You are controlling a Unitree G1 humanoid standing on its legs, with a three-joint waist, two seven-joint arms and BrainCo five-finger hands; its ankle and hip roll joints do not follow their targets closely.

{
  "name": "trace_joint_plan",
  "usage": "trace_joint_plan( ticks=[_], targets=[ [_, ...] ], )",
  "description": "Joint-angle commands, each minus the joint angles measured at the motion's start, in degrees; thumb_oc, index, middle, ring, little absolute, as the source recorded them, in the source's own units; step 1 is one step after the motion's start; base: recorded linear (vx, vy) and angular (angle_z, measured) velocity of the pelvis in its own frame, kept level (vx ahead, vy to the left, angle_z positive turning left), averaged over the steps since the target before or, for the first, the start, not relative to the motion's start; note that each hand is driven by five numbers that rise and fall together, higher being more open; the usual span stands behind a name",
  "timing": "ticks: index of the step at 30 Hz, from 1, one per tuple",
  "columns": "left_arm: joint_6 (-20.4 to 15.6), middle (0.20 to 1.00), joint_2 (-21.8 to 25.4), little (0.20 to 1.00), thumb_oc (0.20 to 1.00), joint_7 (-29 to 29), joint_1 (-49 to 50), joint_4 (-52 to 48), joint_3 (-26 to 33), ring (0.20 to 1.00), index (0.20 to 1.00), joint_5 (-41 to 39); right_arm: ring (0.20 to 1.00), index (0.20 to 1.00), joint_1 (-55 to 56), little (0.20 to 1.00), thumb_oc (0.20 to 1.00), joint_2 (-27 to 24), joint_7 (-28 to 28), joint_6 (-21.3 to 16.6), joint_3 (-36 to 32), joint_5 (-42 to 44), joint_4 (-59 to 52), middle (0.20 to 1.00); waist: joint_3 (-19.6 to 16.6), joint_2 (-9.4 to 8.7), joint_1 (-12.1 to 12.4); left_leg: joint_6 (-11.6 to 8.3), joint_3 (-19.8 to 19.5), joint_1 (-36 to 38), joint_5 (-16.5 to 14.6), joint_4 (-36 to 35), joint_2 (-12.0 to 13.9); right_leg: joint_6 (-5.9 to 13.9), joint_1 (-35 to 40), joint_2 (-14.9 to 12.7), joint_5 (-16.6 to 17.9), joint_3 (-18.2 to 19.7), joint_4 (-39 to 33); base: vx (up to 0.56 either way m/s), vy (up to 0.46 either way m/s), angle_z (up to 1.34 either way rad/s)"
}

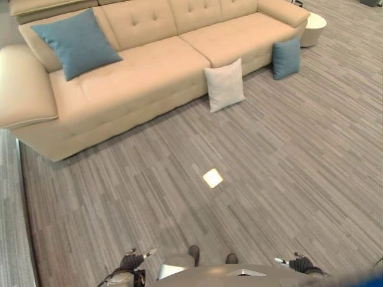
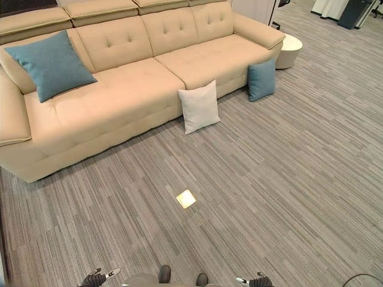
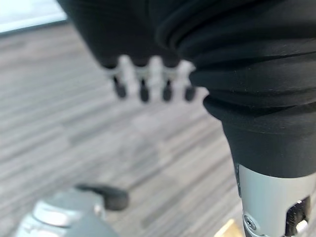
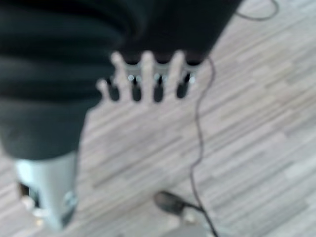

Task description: Pick up all the scattered cushions and arrange them neatly on the sofa.

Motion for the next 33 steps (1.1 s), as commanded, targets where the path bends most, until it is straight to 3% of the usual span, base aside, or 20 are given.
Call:
trace_joint_plan(
  ticks=[1, 16, 18, 19, 22, 24, 26, 28, 29, 33],
  targets=[
    [-0.36, 1.0, -0.97, 1.0, 1.0, -0.45, -3.03, 2.84, 1.11, 1.0, 1.0, 0.81, 1.0, 1.0, -1.48, 1.0, 1.0, -2.85, -0.15, -0.02, 1.19, -0.04, -0.44, 1.0, -1.1, -0.89, 0.28, -1.13, -9.39, -1.06, 0.03, 2.24, -1.74, 3.16, -2.83, -0.34, 3.94, 0.67, 1.74, 0.01, -0.053, 0.01],
    [0.28, 1.0, -1.43, 1.0, 1.0, -0.02, -4.13, 3.28, -0.18, 1.0, 1.0, 0.41, 1.0, 1.0, -1.67, 1.0, 1.0, -3.31, -0.76, -0.25, 1.62, 0.66, -1.17, 1.0, -0.45, -1.22, -0.79, -2.48, -10.56, -2.32, 0.57, 2.51, -0.42, 2.14, -3.16, 0.82, 2.76, -0.16, 1.99, 0.01, -0.068, 0.02],
    [0.29, 1.0, -1.51, 1.0, 1.0, 0.22, -4.76, 2.92, -0.42, 1.0, 1.0, -0.41, 1.0, 1.0, -1.99, 1.0, 1.0, -3.45, -0.81, -0.3, 1.69, 1.25, -1.69, 1.0, 0.28, -1.15, -1.29, -3.04, -10.91, -3.79, 0.35, 4.75, -0.37, 1.66, -4.1, 0.76, 2.06, -0.42, 3.49, -0.07, -0.112, 0.41],
    [0.39, 1.0, -1.86, 1.0, 1.0, 0.4, -6.18, 2.71, -1.83, 1.0, 1.0, -0.24, 1.0, 1.0, -2.55, 1.0, 1.0, -3.62, -0.98, -0.52, 1.55, 2.3, -2.42, 1.0, 1.85, -1.58, -2.22, -4.67, -9.47, -7.75, 0.72, 12.56, -0.36, 0.93, -4.89, 0.43, 1.66, -0.75, 4.94, -0.08, -0.147, 0.68],
    [0.27, 1.0, -1.9, 1.0, 1.0, 0.26, -6.65, 2.34, -2.53, 1.0, 1.0, -0.7, 1.0, 1.0, -3.07, 1.0, 1.0, -3.59, -0.78, -1.29, 1.61, 4.23, -3.7, 1.0, 3.38, -2.31, -1.05, -4.49, -10.8, -12.07, 2.75, 21.13, -2.15, 0.1, -3.85, 0.59, 1.69, 0.03, 5.07, 0.07, -0.123, 0.44],
    [0.71, 1.0, -1.99, 1.0, 1.0, 0.32, -6.2, 2.88, -2.59, 1.0, 1.0, -0.39, 1.0, 1.0, -4.28, 1.0, 1.0, -3.52, -0.68, -1.18, 1.94, 5.18, -4.67, 1.0, 2.22, -1.86, -0.91, -2.94, -8.04, -14.99, 2.47, 11.87, -3.73, 0.39, -2.7, 1.28, 0.74, 0.53, 3.71, 0.33, 0.019, -0.07],
    [0.72, 1.0, -2.03, 1.0, 1.0, 0.26, -5.72, 3.05, -2.37, 1.0, 1.0, -0.03, 1.0, 1.0, -4.58, 1.0, 1.0, -3.62, -0.83, -1.31, 2.16, 4.99, -5.07, 1.0, 1.69, -1.26, -0.07, -2.75, -6.36, -16.81, 5.36, 8.35, -4.53, 0.5, -1.32, 2.25, -0.24, 1.73, 3.14, 0.22, 0.056, 0.28],
    [0.65, 1.0, -2.13, 1.0, 1.0, 0.25, -5.38, 3.02, -2.28, 1.0, 1.0, 0.0, 1.0, 1.0, -4.6, 1.0, 1.0, -3.63, -0.81, -1.29, 2.32, 4.81, -5.11, 1.0, 1.58, -1.06, 0.53, -2.78, -5.97, -17.55, 6.18, 7.93, -4.84, 0.71, -0.82, 2.48, -0.8, 2.51, 3.38, 0.17, 0.076, -0.14],
    [0.64, 1.0, -1.86, 1.0, 1.0, 0.25, -4.72, 3.26, -1.45, 1.0, 1.0, -0.16, 1.0, 1.0, -4.78, 1.0, 1.0, -3.35, -0.44, -1.11, 2.63, 4.18, -4.89, 1.0, 1.04, -1.22, 1.62, -2.49, -6.94, -17.22, 5.34, 8.96, -5.13, 0.94, -0.36, 2.43, -1.71, 4.53, 4.16, 0.28, 0.147, -0.56],
    [0.72, 1.0, -1.6, 1.0, 1.0, 0.29, -4.09, 3.67, -0.97, 1.0, 1.0, -0.26, 1.0, 1.0, -4.76, 1.0, 1.0, -2.88, -0.14, -1.03, 3.05, 2.76, -4.84, 1.0, 0.28, -1.6, 2.61, -1.02, -7.65, -15.47, 3.42, 9.74, -5.71, 2.3, 0.27, 1.21, -3.05, 5.61, 7.19, 0.25, 0.154, -0.93]
  ],
)
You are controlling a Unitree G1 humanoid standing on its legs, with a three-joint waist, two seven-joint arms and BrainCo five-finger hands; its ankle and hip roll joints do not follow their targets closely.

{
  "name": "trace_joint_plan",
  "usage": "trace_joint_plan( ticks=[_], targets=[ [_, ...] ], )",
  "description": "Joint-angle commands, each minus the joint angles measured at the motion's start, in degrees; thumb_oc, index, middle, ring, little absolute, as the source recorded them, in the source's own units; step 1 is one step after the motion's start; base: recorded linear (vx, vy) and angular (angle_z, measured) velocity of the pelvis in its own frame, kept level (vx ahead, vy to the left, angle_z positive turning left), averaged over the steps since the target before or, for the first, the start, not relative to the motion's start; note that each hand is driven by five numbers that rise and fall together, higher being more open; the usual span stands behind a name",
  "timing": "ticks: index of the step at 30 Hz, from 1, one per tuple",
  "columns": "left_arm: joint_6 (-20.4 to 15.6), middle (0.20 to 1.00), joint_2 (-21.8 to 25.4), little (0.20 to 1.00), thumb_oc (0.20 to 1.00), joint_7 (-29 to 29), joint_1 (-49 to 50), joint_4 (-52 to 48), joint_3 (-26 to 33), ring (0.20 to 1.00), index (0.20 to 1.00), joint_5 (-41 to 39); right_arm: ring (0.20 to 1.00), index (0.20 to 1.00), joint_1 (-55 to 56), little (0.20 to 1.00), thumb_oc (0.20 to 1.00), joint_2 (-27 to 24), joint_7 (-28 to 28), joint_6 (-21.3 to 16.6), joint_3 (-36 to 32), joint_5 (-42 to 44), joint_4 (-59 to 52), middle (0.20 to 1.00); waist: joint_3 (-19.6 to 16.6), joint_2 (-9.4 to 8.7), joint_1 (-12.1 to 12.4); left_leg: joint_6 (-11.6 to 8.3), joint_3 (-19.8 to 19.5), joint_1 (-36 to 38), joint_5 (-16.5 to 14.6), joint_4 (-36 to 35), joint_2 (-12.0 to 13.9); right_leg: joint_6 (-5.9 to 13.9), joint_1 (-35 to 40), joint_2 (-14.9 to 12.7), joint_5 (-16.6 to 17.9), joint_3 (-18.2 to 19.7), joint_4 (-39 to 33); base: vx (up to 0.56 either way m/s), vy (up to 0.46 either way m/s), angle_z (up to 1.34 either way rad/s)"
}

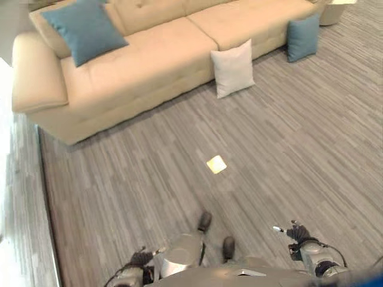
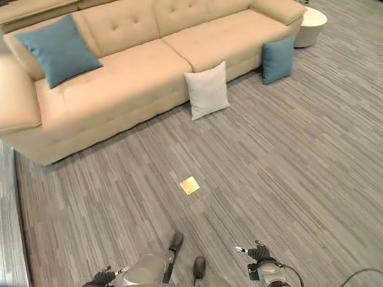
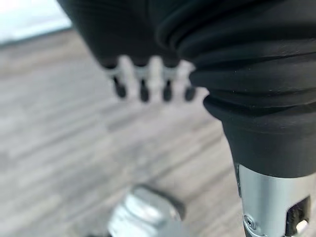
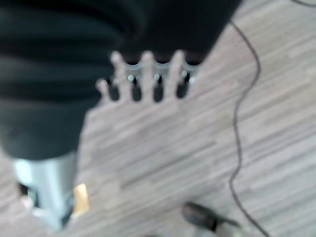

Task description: Pick up all the scattered cushions and arrange them neatly on the sofa.

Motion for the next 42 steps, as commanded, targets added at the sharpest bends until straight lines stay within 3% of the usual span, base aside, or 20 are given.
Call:
trace_joint_plan(
  ticks=[1, 2, 3, 6, 9, 12, 15, 18, 19, 23, 26, 28, 30, 31, 32, 36, 38, 39, 40, 42],
  targets=[
    [-0.8, 1.0, 1.19, 1.0, 1.0, 0.11, -2.38, 0.86, 1.71, 1.0, 1.0, 0.16, 1.0, 1.0, 1.25, 1.0, 1.0, -0.11, -0.01, -0.47, 1.41, -1.57, -1.11, 1.0, -1.85, -4.37, 2.95, 5.06, 1.79, -2.07, -1.8, 5.11, -4.4, 9.02, 2.58, -5.07, -0.37, -0.41, 12.5, 0.23, 0.22, -0.46],
    [-0.67, 1.0, 1.89, 1.0, 1.0, 0.13, -3.12, 0.57, 1.52, 1.0, 1.0, 0.09, 1.0, 1.0, 0.34, 1.0, 1.0, 0.22, 0.08, -0.52, 1.37, -1.16, -1.27, 1.0, -0.66, -4.22, 2.97, 6.36, 1.9, 0.11, -2.32, 4.96, -4.12, 11.54, -2.98, -5.61, 6.53, 0.24, 22.38, 0.26, 0.271, -0.48],
    [-0.69, 1.0, 2.34, 1.0, 1.0, 0.15, -3.61, 0.18, 1.22, 1.0, 1.0, 0.02, 1.0, 1.0, -0.22, 1.0, 1.0, 0.27, 0.07, -0.52, 1.62, -1.03, -1.58, 1.0, 0.25, -3.93, 2.59, 7.11, 1.46, 1.11, -2.48, 4.8, -3.9, 12.4, -5.38, -5.48, 9.49, 0.41, 27.18, 0.12, 0.178, -0.93],
    [-0.67, 1.0, 3.07, 1.0, 1.0, 0.12, -4.65, -0.43, 0.39, 1.0, 1.0, 0.68, 1.0, 1.0, -0.77, 1.0, 1.0, 0.45, 0.12, -0.55, 2.09, -0.95, -2.03, 1.0, 1.43, -2.67, 1.71, 7.85, 0.3, 2.74, -2.86, 4.15, -2.59, 11.06, -9.86, -4.54, 8.82, -0.81, 33.51, 0.09, 0.096, -0.57],
    [-0.7, 1.0, 3.37, 1.0, 1.0, 0.19, -5.11, -0.38, 0.38, 1.0, 1.0, 0.65, 1.0, 1.0, -1.14, 1.0, 1.0, 0.35, 0.21, -0.51, 2.43, -1.24, -2.02, 1.0, 1.19, -2.51, 0.72, 7.88, -0.77, 6.78, -3.93, 1.4, -2.33, 9.46, -13.18, -5.71, 6.55, -5.39, 28.14, 0.27, 0.058, -0.06],
    [-0.69, 1.0, 3.65, 1.0, 1.0, -0.19, -5.48, -0.02, 0.56, 1.0, 1.0, 1.23, 1.0, 1.0, -2.17, 1.0, 1.0, 0.29, 0.4, -0.26, 3.2, -1.85, -2.21, 1.0, 1.13, -3.56, -0.43, 7.06, -1.3, 10.52, -5.26, -1.49, -2.68, 9.83, -15.47, -5.87, 7.54, -8.56, 14.39, 0.34, -0.065, -0.08],
    [-0.86, 1.0, 3.47, 1.0, 1.0, -0.43, -4.96, 0.96, 1.12, 1.0, 1.0, 2.61, 1.0, 1.0, -1.9, 1.0, 1.0, 0.25, 0.78, 0.0, 3.74, -2.47, -2.18, 1.0, 1.03, -3.94, -1.71, 5.6, -4.04, 14.29, -6.97, -1.11, -1.53, 10.07, -14.96, -4.7, 9.62, -5.62, 7.35, 0.48, -0.145, 0.19],
    [-1.06, 1.0, 2.55, 1.0, 1.0, -0.38, -4.12, 0.92, 0.93, 1.0, 1.0, 2.37, 1.0, 1.0, -0.75, 1.0, 1.0, 0.05, 0.91, -0.31, 3.98, -2.45, -2.5, 1.0, -0.49, -4.06, -2.04, 3.32, -5.12, 14.04, -6.05, 4.26, 0.29, 8.11, -12.15, -3.96, 8.97, -5.19, 6.2, 0.38, -0.175, 0.76],
    [-0.93, 1.0, 2.2, 1.0, 1.0, -0.56, -4.34, 0.41, 0.25, 1.0, 1.0, 2.35, 1.0, 1.0, -0.2, 1.0, 1.0, -0.47, 0.55, -0.38, 3.25, -1.42, -2.84, 1.0, 0.41, -4.32, -1.7, 0.96, -4.19, 10.37, -2.62, 13.57, 0.3, 7.28, -9.42, -4.43, 8.42, -6.28, 5.32, 0.14, -0.096, 1.01],
    [-0.86, 1.0, 2.37, 1.0, 1.0, -0.6, -5.66, -0.26, -0.9, 1.0, 1.0, 1.96, 1.0, 1.0, -0.4, 1.0, 1.0, -1.4, -0.05, -0.7, 3.15, -0.41, -3.47, 1.0, 2.73, -6.16, -0.95, 0.87, -0.42, 1.36, -0.64, 24.32, -0.43, 5.75, -7.0, -5.7, 7.23, -7.17, 4.4, 0.13, -0.181, 0.51],
    [-0.83, 1.0, 2.49, 1.0, 1.0, -0.53, -5.45, -0.66, -0.88, 1.0, 1.0, 1.32, 1.0, 1.0, -0.56, 1.0, 1.0, -1.59, 0.16, -0.43, 2.73, 0.36, -3.47, 1.0, 1.68, -6.11, -0.03, 2.52, 2.08, -3.21, -3.84, 14.71, -3.62, 6.05, -3.85, -4.94, 5.27, -7.85, 2.49, 0.32, -0.108, 0.3],
    [-0.76, 1.0, 2.46, 1.0, 1.0, -0.56, -5.11, -0.55, -0.7, 1.0, 1.0, 1.54, 1.0, 1.0, -0.59, 1.0, 1.0, -1.54, 0.24, -0.5, 2.74, 0.3, -3.51, 1.0, 1.54, -5.78, 0.16, 2.72, 3.05, -2.9, -3.52, 10.41, -3.96, 6.2, -2.61, -4.36, 4.61, -7.68, 2.03, 0.24, -0.014, 0.15],
    [-0.68, 1.0, 2.44, 1.0, 1.0, -0.66, -4.37, -0.43, -0.42, 1.0, 1.0, 1.99, 1.0, 1.0, -0.44, 1.0, 1.0, -1.39, 0.21, -0.58, 3.06, 0.02, -3.53, 1.0, 0.75, -4.65, 0.93, 2.87, 5.72, -5.04, 1.82, 2.26, -3.52, 6.17, 0.23, -2.41, 3.16, -7.37, 0.94, 0.33, -0.003, -0.04],
    [-0.68, 1.0, 2.44, 1.0, 1.0, -0.66, -4.38, -0.44, -0.42, 1.0, 1.0, 1.99, 1.0, 1.0, -0.44, 1.0, 1.0, -1.39, 0.21, -0.58, 3.06, 0.02, -3.53, 1.0, 0.79, -4.65, 0.95, 2.87, 5.73, -4.97, 1.84, 2.22, -3.52, 6.17, 0.29, -2.42, 3.15, -7.35, 0.94, 0.38, 0.02, 0.04],
    [-0.6, 1.0, 2.51, 1.0, 1.0, -0.8, -3.94, 0.1, 0.2, 1.0, 1.0, 2.29, 1.0, 1.0, -0.36, 1.0, 1.0, -1.21, 0.32, -0.62, 3.16, 0.01, -3.38, 1.0, 0.32, -4.07, 2.3, 2.3, 6.39, -7.1, 5.61, -1.44, -3.75, 5.94, 3.29, -1.22, 1.77, -5.73, 0.1, 0.59, 0.105, -0.1],
    [-0.35, 1.0, 2.82, 1.0, 1.0, -1.34, -2.18, 0.75, 1.59, 1.0, 1.0, 2.19, 1.0, 1.0, 0.63, 1.0, 1.0, 0.08, 1.41, -0.57, 2.9, -1.04, -3.21, 1.0, -2.42, -5.05, 3.3, 4.8, 5.97, -2.87, 2.87, -0.58, -4.28, 7.94, 4.88, -3.46, -1.35, -4.97, 7.21, 0.47, 0.165, -0.54],
    [-0.13, 1.0, 3.1, 1.0, 1.0, -1.51, -2.53, 0.45, 1.48, 1.0, 1.0, 2.26, 1.0, 1.0, 0.41, 1.0, 1.0, 0.47, 1.52, -0.71, 2.71, -1.23, -3.57, 1.0, -1.75, -5.22, 3.66, 6.17, 6.74, -1.0, 0.78, 0.55, -4.45, 10.06, 1.71, -5.62, 3.0, -5.46, 17.57, 0.16, 0.137, -0.31],
    [-0.12, 1.0, 3.08, 1.0, 1.0, -1.51, -2.54, 0.45, 1.48, 1.0, 1.0, 2.26, 1.0, 1.0, 0.4, 1.0, 1.0, 0.45, 1.52, -0.71, 2.71, -1.23, -3.56, 1.0, -1.91, -5.15, 3.7, 6.15, 6.76, -1.2, 0.82, 0.56, -4.34, 10.05, 1.54, -5.52, 3.16, -5.42, 17.48, 0.15, 0.156, -0.24],
    [-0.03, 1.0, 3.59, 1.0, 1.0, -1.52, -3.42, -0.15, 0.9, 1.0, 1.0, 2.22, 1.0, 1.0, -0.13, 1.0, 1.0, 0.48, 1.63, -0.82, 2.47, -0.8, -4.14, 1.0, -0.38, -4.32, 2.79, 7.28, 6.11, 1.49, -0.29, 1.14, -3.57, 10.99, -3.32, -5.92, 8.46, -5.11, 27.08, 0.09, 0.1, -0.2],
    [-0.01, 1.0, 3.78, 1.0, 1.0, -1.5, -3.88, -0.3, 0.42, 1.0, 1.0, 2.49, 1.0, 1.0, -0.33, 1.0, 1.0, 0.69, 1.53, -0.83, 2.5, -0.59, -4.17, 1.0, 0.25, -3.85, 2.13, 7.64, 5.55, 2.64, -0.98, 1.38, -3.25, 10.73, -5.07, -5.72, 9.0, -5.39, 30.06, 0.23, 0.132, -0.07]
  ],
)
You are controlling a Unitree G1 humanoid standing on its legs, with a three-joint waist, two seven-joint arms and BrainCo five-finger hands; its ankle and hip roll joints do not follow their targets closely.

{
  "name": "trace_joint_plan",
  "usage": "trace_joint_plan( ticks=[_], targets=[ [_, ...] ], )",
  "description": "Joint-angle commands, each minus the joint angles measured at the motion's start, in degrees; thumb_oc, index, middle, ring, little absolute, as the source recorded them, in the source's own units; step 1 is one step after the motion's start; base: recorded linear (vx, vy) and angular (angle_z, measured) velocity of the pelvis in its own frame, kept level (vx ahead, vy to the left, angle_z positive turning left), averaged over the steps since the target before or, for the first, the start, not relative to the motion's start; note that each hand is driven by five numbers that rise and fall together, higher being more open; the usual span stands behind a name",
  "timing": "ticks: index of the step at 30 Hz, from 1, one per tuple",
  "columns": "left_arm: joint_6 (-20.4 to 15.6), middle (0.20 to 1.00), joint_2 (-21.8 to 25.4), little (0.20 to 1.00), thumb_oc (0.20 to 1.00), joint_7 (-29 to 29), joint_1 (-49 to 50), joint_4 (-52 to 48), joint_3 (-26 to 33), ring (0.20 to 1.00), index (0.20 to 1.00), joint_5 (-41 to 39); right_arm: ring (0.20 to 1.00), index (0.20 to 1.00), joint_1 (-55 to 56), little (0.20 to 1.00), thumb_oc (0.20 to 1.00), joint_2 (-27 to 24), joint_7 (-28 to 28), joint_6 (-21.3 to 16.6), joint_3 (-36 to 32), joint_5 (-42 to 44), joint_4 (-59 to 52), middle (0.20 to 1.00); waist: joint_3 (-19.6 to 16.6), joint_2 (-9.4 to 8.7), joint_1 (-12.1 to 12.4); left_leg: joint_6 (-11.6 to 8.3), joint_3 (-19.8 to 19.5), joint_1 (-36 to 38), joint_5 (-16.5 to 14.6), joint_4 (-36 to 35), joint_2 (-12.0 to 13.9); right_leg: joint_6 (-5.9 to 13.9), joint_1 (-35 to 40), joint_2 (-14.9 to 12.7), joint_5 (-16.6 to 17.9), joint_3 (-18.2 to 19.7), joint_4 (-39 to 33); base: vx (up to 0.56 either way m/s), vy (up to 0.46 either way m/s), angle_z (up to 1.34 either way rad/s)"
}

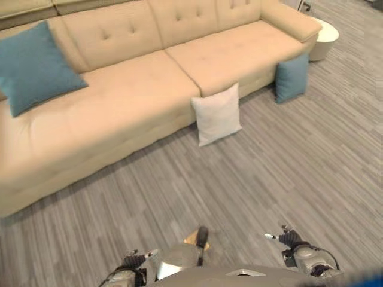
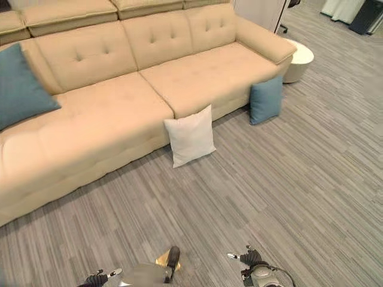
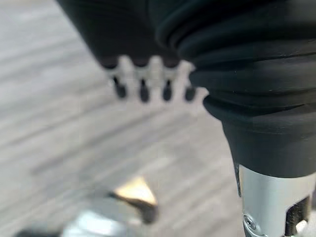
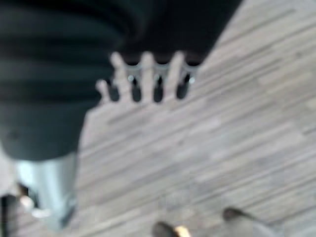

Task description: Pick up all the scattered cushions and arrange them neatly on the sofa.

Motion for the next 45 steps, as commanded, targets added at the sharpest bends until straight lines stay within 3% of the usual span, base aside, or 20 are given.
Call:
trace_joint_plan(
  ticks=[1, 3, 5, 8, 11, 15, 18, 19, 20, 22, 24, 25, 26, 27, 31, 34, 35, 38, 41, 45],
  targets=[
    [-0.52, 1.0, 0.52, 1.0, 1.0, 0.14, -2.46, 0.8, 0.2, 1.0, 1.0, 1.8, 1.0, 1.0, -1.14, 1.0, 1.0, -1.97, -0.11, -0.94, -1.04, 0.44, -2.51, 1.0, 1.84, 1.36, 0.14, -2.73, -3.89, 1.55, -3.23, 4.09, 0.74, -1.07, -2.57, -1.48, 13.85, -4.29, -13.95, 0.39, 0.115, -0.05],
    [-0.5, 1.0, 0.72, 1.0, 1.0, 0.07, -2.53, 0.81, 0.31, 1.0, 1.0, 1.79, 1.0, 1.0, -1.26, 1.0, 1.0, -1.97, 0.0, -0.9, -0.89, 0.3, -2.33, 1.0, 2.13, 1.39, -0.26, -2.84, -4.36, 3.08, -3.72, 3.46, 0.84, -1.18, -2.56, -1.73, 13.41, -5.38, -15.94, 0.27, 0.022, -0.15],
    [-0.5, 1.0, 1.0, 1.0, 1.0, -0.17, -2.87, 1.24, 0.53, 1.0, 1.0, 2.5, 1.0, 1.0, -1.69, 1.0, 1.0, -1.78, 0.09, -0.64, -0.73, 0.08, -2.13, 1.0, 2.11, 0.84, -0.79, -3.52, -4.8, 5.25, -5.07, 2.51, 0.63, -0.9, -4.28, -2.38, 13.96, -7.41, -24.44, 0.27, -0.07, 0.1],
    [-0.79, 1.0, 1.04, 1.0, 1.0, -0.25, -2.7, 2.1, 1.32, 1.0, 1.0, 3.01, 1.0, 1.0, -2.15, 1.0, 1.0, -1.77, 0.15, -0.38, -0.67, -0.08, -1.74, 1.0, 2.67, 0.56, -1.95, -4.49, -6.34, 8.5, -6.68, 1.88, 1.18, 0.51, -5.71, -1.77, 17.37, -5.38, -35.31, 0.35, -0.105, 0.07],
    [-0.95, 1.0, 0.84, 1.0, 1.0, -0.31, -2.04, 3.09, 2.21, 1.0, 1.0, 3.07, 1.0, 1.0, -2.42, 1.0, 1.0, -1.63, 0.14, -0.3, -0.54, -0.44, -1.8, 1.0, 2.61, 0.43, -2.3, -5.4, -7.46, 10.37, -6.84, 1.44, 2.13, 1.3, -5.94, -1.75, 18.94, -4.9, -36.85, 0.31, -0.118, 0.18],
    [-0.84, 1.0, 0.48, 1.0, 1.0, -0.23, -1.12, 3.61, 2.64, 1.0, 1.0, 3.01, 1.0, 1.0, -1.72, 1.0, 1.0, -1.7, 0.5, -0.27, -0.01, -0.55, -1.8, 1.0, 0.72, -0.51, -2.23, -6.84, -9.13, 12.08, -8.09, 2.32, 3.96, -0.1, -3.99, -1.22, 18.56, -4.09, -37.12, 0.3, -0.153, 0.43],
    [-0.79, 1.0, 0.19, 1.0, 1.0, -0.1, -0.89, 3.34, 2.28, 1.0, 1.0, 2.28, 1.0, 1.0, -1.0, 1.0, 1.0, -2.04, 0.41, -0.58, -0.05, 0.2, -2.08, 1.0, 0.39, -0.38, -2.4, -9.18, -10.2, 9.96, -6.04, 10.63, 5.72, -1.73, -2.56, -0.51, 15.99, -5.16, -35.84, 0.27, -0.191, 0.26],
    [-0.65, 1.0, 0.09, 1.0, 1.0, -0.15, -1.51, 3.07, 1.68, 1.0, 1.0, 2.46, 1.0, 1.0, -0.98, 1.0, 1.0, -2.47, 0.23, -0.64, -0.23, 0.67, -2.17, 1.0, 1.31, -0.79, -2.31, -10.08, -8.98, 7.02, -4.64, 15.19, 5.55, -2.11, -1.62, -0.99, 15.72, -5.69, -35.98, 0.24, -0.329, 0.25],
    [-0.65, 1.0, -0.05, 1.0, 1.0, -0.23, -3.17, 2.13, -0.05, 1.0, 1.0, 2.22, 1.0, 1.0, -1.14, 1.0, 1.0, -3.39, -0.3, -0.76, -0.71, 1.82, -2.42, 1.0, 2.81, -2.36, -2.2, -10.15, -3.88, 1.26, -3.77, 20.73, 6.22, -3.08, 0.64, -1.67, 14.45, -7.81, -37.26, 0.15, -0.26, 0.47],
    [-0.67, 1.0, 0.03, 1.0, 1.0, -0.31, -3.44, 1.81, -0.42, 1.0, 1.0, 2.05, 1.0, 1.0, -0.96, 1.0, 1.0, -3.52, -0.42, -0.61, -1.01, 2.23, -2.31, 1.0, 2.87, -2.44, -2.1, -10.08, -3.0, 0.15, -4.0, 20.12, 6.02, -3.28, 1.33, -1.57, 13.87, -8.21, -37.7, 0.14, -0.163, 0.74],
    [-0.68, 1.0, -0.27, 1.0, 1.0, -0.4, -3.46, 1.48, -0.92, 1.0, 1.0, 2.01, 1.0, 1.0, -0.67, 1.0, 1.0, -3.8, -0.38, -0.64, -1.53, 3.05, -2.39, 1.0, 2.66, -2.44, -1.74, -9.35, -3.38, -2.2, -5.74, 17.28, 3.21, -3.13, 2.63, -1.33, 12.75, -8.21, -38.3, 0.29, -0.115, 0.41],
    [-0.51, 1.0, -0.63, 1.0, 1.0, -0.61, -2.95, 1.57, -1.32, 1.0, 1.0, 2.67, 1.0, 1.0, -0.56, 1.0, 1.0, -3.65, -0.36, -0.66, -1.69, 3.07, -2.55, 1.0, 1.85, -1.41, -2.19, -8.04, -0.07, -4.69, -4.45, 8.81, 1.24, -3.03, 4.26, 0.06, 11.5, -8.71, -38.76, 0.32, -0.086, 0.1],
    [-0.51, 1.0, -0.66, 1.0, 1.0, -0.61, -2.89, 1.55, -1.32, 1.0, 1.0, 2.68, 1.0, 1.0, -0.51, 1.0, 1.0, -3.67, -0.36, -0.66, -1.67, 3.07, -2.56, 1.0, 1.96, -1.42, -2.12, -8.03, -0.02, -4.21, -4.34, 8.34, 1.22, -3.01, 4.5, 0.02, 11.38, -8.63, -38.76, 0.38, -0.034, 0.24],
    [-0.34, 1.0, -0.86, 1.0, 1.0, -0.86, -2.46, 1.76, -1.23, 1.0, 1.0, 3.58, 1.0, 1.0, -0.34, 1.0, 1.0, -3.69, -0.41, -0.64, -1.75, 2.8, -2.48, 1.0, 1.58, -0.56, -1.72, -7.76, 1.48, -5.1, -1.63, 4.84, 0.89, -3.15, 5.89, 1.21, 10.17, -8.41, -39.01, 0.15, 0.012, 0.38],
    [-0.31, 1.0, -0.69, 1.0, 1.0, -0.89, -1.31, 2.38, -0.29, 1.0, 1.0, 3.79, 1.0, 1.0, -0.1, 1.0, 1.0, -3.24, -0.2, -0.73, -1.54, 2.2, -2.66, 1.0, 0.82, -0.46, -0.66, -7.32, -0.16, -3.92, -1.0, 3.48, 0.32, -3.1, 7.58, 1.59, 8.41, -6.84, -37.41, 0.24, 0.054, -0.06],
    [-0.25, 1.0, -0.5, 1.0, 1.0, -0.85, -0.79, 2.27, 0.52, 1.0, 1.0, 2.4, 1.0, 1.0, -0.69, 1.0, 1.0, -2.65, 0.18, -0.72, -1.12, 1.11, -2.81, 1.0, 0.79, 0.29, 0.34, -5.32, -2.7, -1.35, -2.51, 3.92, -0.45, -1.99, 5.96, 0.0, 7.82, -6.89, -27.85, 0.23, 0.17, -0.32],
    [-0.18, 1.0, -0.18, 1.0, 1.0, -0.95, -0.9, 2.03, 0.59, 1.0, 1.0, 2.28, 1.0, 1.0, -1.32, 1.0, 1.0, -2.59, 0.17, -0.88, -0.73, 0.29, -2.84, 1.0, 1.31, 0.79, 1.01, -4.09, -2.41, 0.08, -3.61, 4.36, -0.29, -0.73, 3.78, -2.31, 11.08, -7.72, -21.12, 0.17, 0.171, 0.0],
    [-0.29, 1.0, 0.56, 1.0, 1.0, -0.86, -1.65, 1.46, 0.41, 1.0, 1.0, 1.99, 1.0, 1.0, -1.84, 1.0, 1.0, -2.33, 0.11, -1.01, -0.64, 0.8, -3.35, 1.0, 2.5, 1.17, 0.19, -3.23, -3.65, 0.9, -4.01, 5.34, 0.04, -0.58, 0.56, -1.93, 12.81, -5.65, -14.54, 0.1, 0.073, -0.18],
    [-0.45, 1.0, 0.93, 1.0, 1.0, -0.78, -2.1, 1.56, 0.08, 1.0, 1.0, 2.2, 1.0, 1.0, -1.72, 1.0, 1.0, -2.03, 0.29, -0.98, -0.55, 1.18, -3.06, 1.0, 2.2, 1.29, -0.73, -3.13, -5.76, 2.8, -4.98, 4.75, 0.1, -1.38, -1.96, -0.88, 12.23, -2.77, -16.56, 0.18, 0.003, 0.27],
    [-0.7, 1.0, 1.09, 1.0, 1.0, -0.64, -2.63, 1.6, 0.02, 1.0, 1.0, 2.39, 1.0, 1.0, -2.45, 1.0, 1.0, -2.03, 0.44, -0.8, 0.01, 1.32, -3.39, 1.0, 2.18, 0.79, -2.08, -3.93, -7.99, 5.21, -6.38, 3.77, -0.02, -0.94, -4.73, -0.67, 13.87, 1.37, -27.41, 0.2, -0.093, 0.25]
  ],
)
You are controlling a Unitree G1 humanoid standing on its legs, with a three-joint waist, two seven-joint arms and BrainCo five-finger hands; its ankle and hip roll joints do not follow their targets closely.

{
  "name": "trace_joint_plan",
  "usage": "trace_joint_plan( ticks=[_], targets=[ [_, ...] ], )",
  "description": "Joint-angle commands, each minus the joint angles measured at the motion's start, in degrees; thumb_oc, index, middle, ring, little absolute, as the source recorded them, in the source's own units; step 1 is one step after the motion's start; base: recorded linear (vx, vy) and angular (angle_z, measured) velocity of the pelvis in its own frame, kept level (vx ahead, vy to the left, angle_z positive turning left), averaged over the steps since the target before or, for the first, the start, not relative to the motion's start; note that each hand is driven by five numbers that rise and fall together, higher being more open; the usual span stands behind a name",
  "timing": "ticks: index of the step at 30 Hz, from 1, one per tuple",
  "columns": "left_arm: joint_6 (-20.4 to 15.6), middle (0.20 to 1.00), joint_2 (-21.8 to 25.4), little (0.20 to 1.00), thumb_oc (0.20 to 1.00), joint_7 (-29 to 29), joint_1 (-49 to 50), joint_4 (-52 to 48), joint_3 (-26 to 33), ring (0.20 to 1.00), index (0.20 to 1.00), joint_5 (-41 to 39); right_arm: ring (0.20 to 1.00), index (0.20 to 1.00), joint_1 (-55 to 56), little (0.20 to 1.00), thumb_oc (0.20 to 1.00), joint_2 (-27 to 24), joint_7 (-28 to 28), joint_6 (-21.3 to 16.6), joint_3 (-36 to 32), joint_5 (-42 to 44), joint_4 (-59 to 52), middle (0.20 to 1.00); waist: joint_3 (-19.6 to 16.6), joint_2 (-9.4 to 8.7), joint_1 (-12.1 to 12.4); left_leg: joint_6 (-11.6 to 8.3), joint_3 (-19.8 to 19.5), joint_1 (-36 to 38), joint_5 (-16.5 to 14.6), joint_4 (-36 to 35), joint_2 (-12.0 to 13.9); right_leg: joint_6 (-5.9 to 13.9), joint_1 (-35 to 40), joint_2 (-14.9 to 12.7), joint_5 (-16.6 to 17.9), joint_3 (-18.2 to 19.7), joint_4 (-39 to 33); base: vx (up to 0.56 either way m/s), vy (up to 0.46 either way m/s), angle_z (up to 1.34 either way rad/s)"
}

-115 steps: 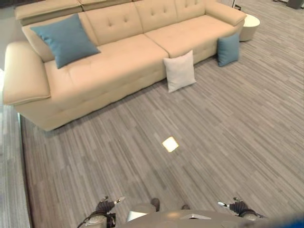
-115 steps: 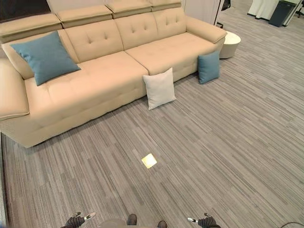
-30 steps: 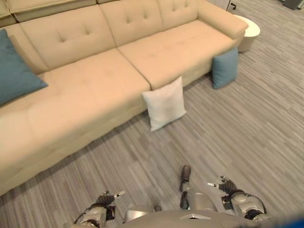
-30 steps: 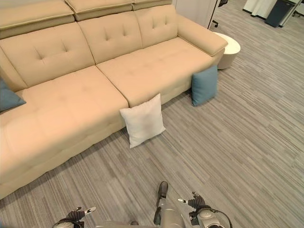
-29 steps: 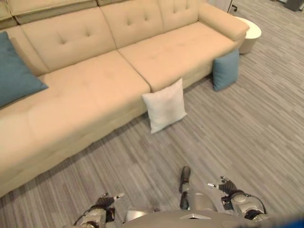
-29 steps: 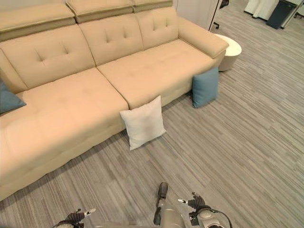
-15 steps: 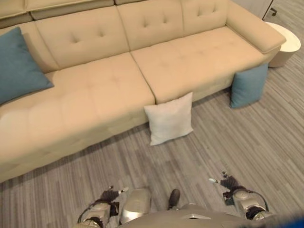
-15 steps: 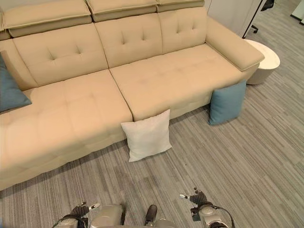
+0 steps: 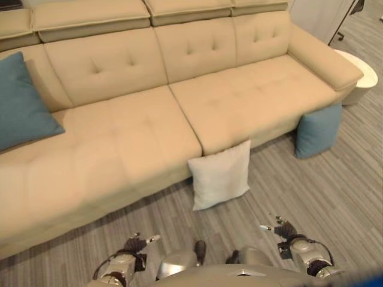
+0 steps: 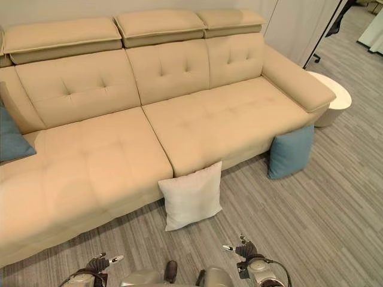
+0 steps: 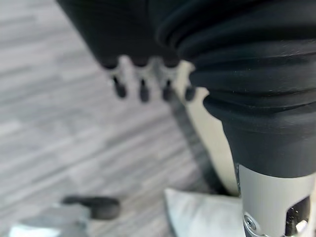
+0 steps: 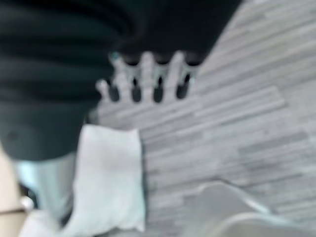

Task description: Pick up all the scattered cushions and arrange them neatly on the sofa.

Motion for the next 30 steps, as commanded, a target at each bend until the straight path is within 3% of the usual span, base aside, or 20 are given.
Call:
trace_joint_plan(
  ticks=[1, 4, 7, 11, 14, 15, 17, 19, 23, 27, 30],
  targets=[
    [-0.72, 1.0, -0.07, 1.0, 1.0, 0.27, -0.07, 0.98, 0.68, 1.0, 1.0, 0.38, 1.0, 1.0, -1.89, 1.0, 1.0, -2.35, -0.48, -0.58, 0.02, 0.23, -1.29, 1.0, 1.23, 0.32, 0.06, -1.84, -9.15, -0.39, -0.34, 3.41, -0.46, 0.87, 2.87, 0.72, 17.32, 3.77, -18.48, 0.29, -0.161, 0.37],
    [-0.92, 1.0, -0.18, 1.0, 1.0, 0.46, 0.78, 1.76, 1.6, 1.0, 1.0, 0.24, 1.0, 1.0, -1.82, 1.0, 1.0, -2.16, -0.44, -0.36, 0.5, -0.9, -1.35, 1.0, 1.32, -0.24, 0.38, -2.97, -10.71, 0.77, -1.23, 3.82, 0.41, 1.33, 4.11, -0.46, 17.78, 2.71, -20.71, 0.27, -0.224, 0.49],
    [-0.79, 1.0, -0.35, 1.0, 1.0, 0.4, 1.09, 2.27, 1.26, 1.0, 1.0, 0.49, 1.0, 1.0, -1.71, 1.0, 1.0, -2.61, -0.49, -0.5, 0.87, -0.99, -2.11, 1.0, 0.08, -0.47, 0.8, -5.14, -11.75, 0.15, 0.29, 2.24, 2.76, 0.67, 6.22, -0.29, 16.03, 0.3, -21.94, 0.15, -0.243, 0.59],
    [-0.8, 1.0, -0.74, 1.0, 1.0, 0.51, 0.15, 1.8, 0.07, 1.0, 1.0, 0.17, 1.0, 1.0, -1.03, 1.0, 1.0, -3.4, -1.03, -1.02, 0.04, 0.59, -3.72, 1.0, 0.01, -0.48, -0.6, -6.64, -12.18, -1.86, 0.87, 2.56, 4.36, -0.12, 7.28, -0.51, 14.54, -1.99, -22.87, 0.03, -0.14, 0.5],
    [-0.83, 1.0, -1.08, 1.0, 1.0, 0.36, -1.51, 0.22, -1.38, 1.0, 1.0, -0.83, 1.0, 1.0, 0.0, 1.0, 1.0, -4.44, -1.33, -1.39, -1.16, 2.43, -4.26, 1.0, 1.28, -1.15, -2.32, -7.48, -7.74, -6.31, 1.23, 7.15, 5.08, -0.97, 8.6, -1.29, 13.83, -5.15, -23.94, -0.02, -0.134, 0.78],
    [-0.83, 1.0, -1.08, 1.0, 1.0, 0.36, -1.52, 0.22, -1.38, 1.0, 1.0, -0.83, 1.0, 1.0, 0.0, 1.0, 1.0, -4.44, -1.32, -1.4, -1.16, 2.43, -4.26, 1.0, 1.28, -1.14, -2.36, -7.48, -7.78, -6.39, 1.15, 7.3, 5.06, -0.97, 8.61, -1.29, 13.82, -5.19, -23.94, -0.02, -0.037, 0.72],
    [-0.53, 1.0, -1.34, 1.0, 1.0, 0.14, -2.04, -0.06, -2.57, 1.0, 1.0, -0.14, 1.0, 1.0, 0.67, 1.0, 1.0, -4.56, -1.57, -1.11, -2.49, 3.41, -3.96, 1.0, 1.15, -1.13, -3.36, -6.76, -0.01, -8.25, 1.68, 5.11, 5.12, -0.82, 10.2, -1.8, 13.22, -8.32, -25.25, 0.01, -0.032, 1.0],
    [-0.53, 1.0, -1.44, 1.0, 1.0, 0.09, -2.06, -0.2, -2.83, 1.0, 1.0, 0.08, 1.0, 1.0, 0.7, 1.0, 1.0, -4.58, -1.75, -1.17, -2.74, 3.61, -3.95, 1.0, 0.93, -0.9, -3.48, -6.34, 1.33, -8.79, 2.32, 4.29, 4.5, -0.75, 10.68, -1.76, 13.08, -8.94, -25.43, 0.09, 0.017, 0.98],
    [-0.52, 1.0, -1.19, 1.0, 1.0, -0.06, 0.21, 1.13, -1.16, 1.0, 1.0, -0.38, 1.0, 1.0, -0.48, 1.0, 1.0, -3.67, -1.24, -1.28, -1.48, 2.58, -3.59, 1.0, 0.54, -1.17, -1.75, -5.22, -1.53, -8.02, 1.34, 4.6, 2.25, -0.46, 11.24, -1.29, 12.35, -5.9, -23.27, 0.16, 0.108, -0.14],
    [-0.5, 1.0, -0.95, 1.0, 1.0, -0.14, 1.27, 1.37, -0.13, 1.0, 1.0, -0.13, 1.0, 1.0, -0.65, 1.0, 1.0, -3.05, -0.93, -1.29, -1.12, 1.85, -4.29, 1.0, 0.63, -1.05, -0.25, -3.6, -1.19, -6.68, 0.13, 4.4, 1.85, 0.48, 10.54, -2.17, 11.94, -4.92, -18.99, 0.1, 0.158, -0.5],
    [-0.48, 1.0, -0.36, 1.0, 1.0, -0.06, 1.28, 1.24, 0.54, 1.0, 1.0, -0.52, 1.0, 1.0, -1.37, 1.0, 1.0, -2.73, -0.91, -1.33, -0.58, 1.45, -4.73, 1.0, 1.37, -0.92, 0.22, -2.79, -0.48, -6.18, -0.43, 4.88, 1.78, 1.48, 8.29, -3.16, 14.08, -3.74, -14.81, 0.02, 0.102, -0.4]
  ],
)
